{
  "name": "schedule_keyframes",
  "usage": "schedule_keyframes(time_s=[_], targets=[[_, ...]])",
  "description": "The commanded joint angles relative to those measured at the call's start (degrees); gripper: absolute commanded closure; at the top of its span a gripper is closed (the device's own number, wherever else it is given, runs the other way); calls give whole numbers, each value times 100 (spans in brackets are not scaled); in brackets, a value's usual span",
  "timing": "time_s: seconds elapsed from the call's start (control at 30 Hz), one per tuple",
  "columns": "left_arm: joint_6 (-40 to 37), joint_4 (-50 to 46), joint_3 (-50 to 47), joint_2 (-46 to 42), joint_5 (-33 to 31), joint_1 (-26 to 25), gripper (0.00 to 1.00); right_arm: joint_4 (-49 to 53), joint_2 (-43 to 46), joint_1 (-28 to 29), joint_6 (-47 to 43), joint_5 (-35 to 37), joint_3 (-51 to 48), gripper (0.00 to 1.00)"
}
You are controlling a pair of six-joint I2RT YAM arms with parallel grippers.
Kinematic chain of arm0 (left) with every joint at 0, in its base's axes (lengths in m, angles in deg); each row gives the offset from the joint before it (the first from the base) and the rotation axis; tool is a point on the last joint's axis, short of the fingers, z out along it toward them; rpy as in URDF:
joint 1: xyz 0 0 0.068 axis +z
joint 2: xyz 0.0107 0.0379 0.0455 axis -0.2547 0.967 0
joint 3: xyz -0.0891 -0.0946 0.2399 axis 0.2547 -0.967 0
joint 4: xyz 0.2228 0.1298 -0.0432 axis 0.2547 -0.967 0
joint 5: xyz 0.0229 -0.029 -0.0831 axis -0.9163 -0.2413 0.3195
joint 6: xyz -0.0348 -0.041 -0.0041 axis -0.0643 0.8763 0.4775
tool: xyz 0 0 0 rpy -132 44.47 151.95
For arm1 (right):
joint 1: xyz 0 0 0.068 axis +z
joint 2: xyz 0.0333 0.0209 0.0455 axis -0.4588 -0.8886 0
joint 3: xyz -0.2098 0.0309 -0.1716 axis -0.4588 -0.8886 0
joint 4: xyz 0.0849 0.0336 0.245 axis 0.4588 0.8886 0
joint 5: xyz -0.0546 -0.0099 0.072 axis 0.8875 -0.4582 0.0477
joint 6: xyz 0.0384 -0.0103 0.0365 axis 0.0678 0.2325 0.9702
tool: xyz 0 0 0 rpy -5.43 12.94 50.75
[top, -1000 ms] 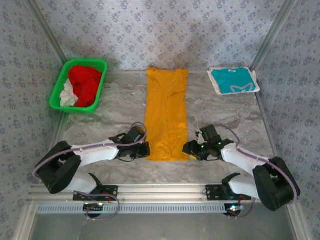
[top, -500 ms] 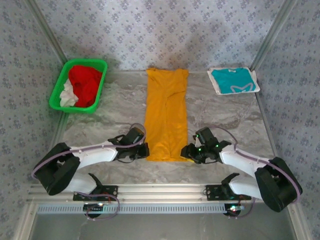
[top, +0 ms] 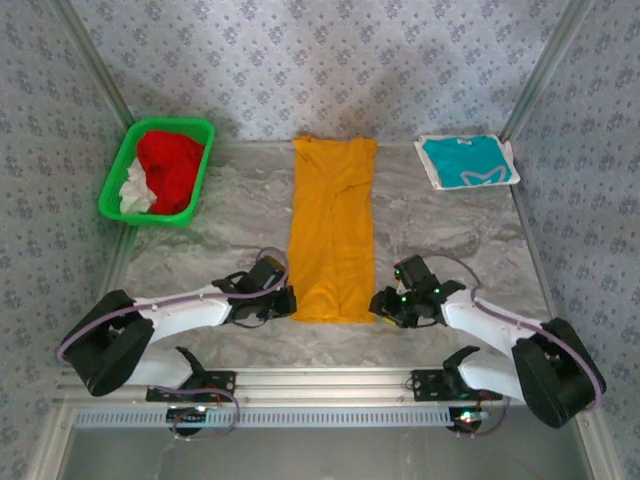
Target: Fold and stack the t-shirts
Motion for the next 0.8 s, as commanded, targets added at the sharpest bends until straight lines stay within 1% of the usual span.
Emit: schedule_keyframes(time_s=[0.0,0.13,0.27,0.33,0.4,0.5,0.57,0.67,0.73,0.77], targets=[[16,9,-62,-19,-36,14,100,-401,-336,214,23,-281,156,56],[25,28,-58,26,-1,10,100,-657,-506,391,134,-352,225,58],[33,44,-40,11,-1,11,100,-653,-511,562,183,-329,332,59],[33,44,-45,9,1,9,100,-712,-508,602,266,-345,330,62],[33,44,-44,1,-2,9,100,-770,-488,642,336,-350,339,63],[46,44,-61,-41,-10,7,100,-714,-493,702,327,-253,410,71],[33,31,-71,-81,-35,11,100,-639,-473,684,342,-153,404,83],[48,-40,-90,-192,-86,10,100,-516,-344,672,336,27,396,89],[98,-87,-153,-314,-206,13,100,-345,-313,644,282,164,403,98],[103,-69,-190,-373,-229,7,100,-343,-311,627,272,186,378,100]])
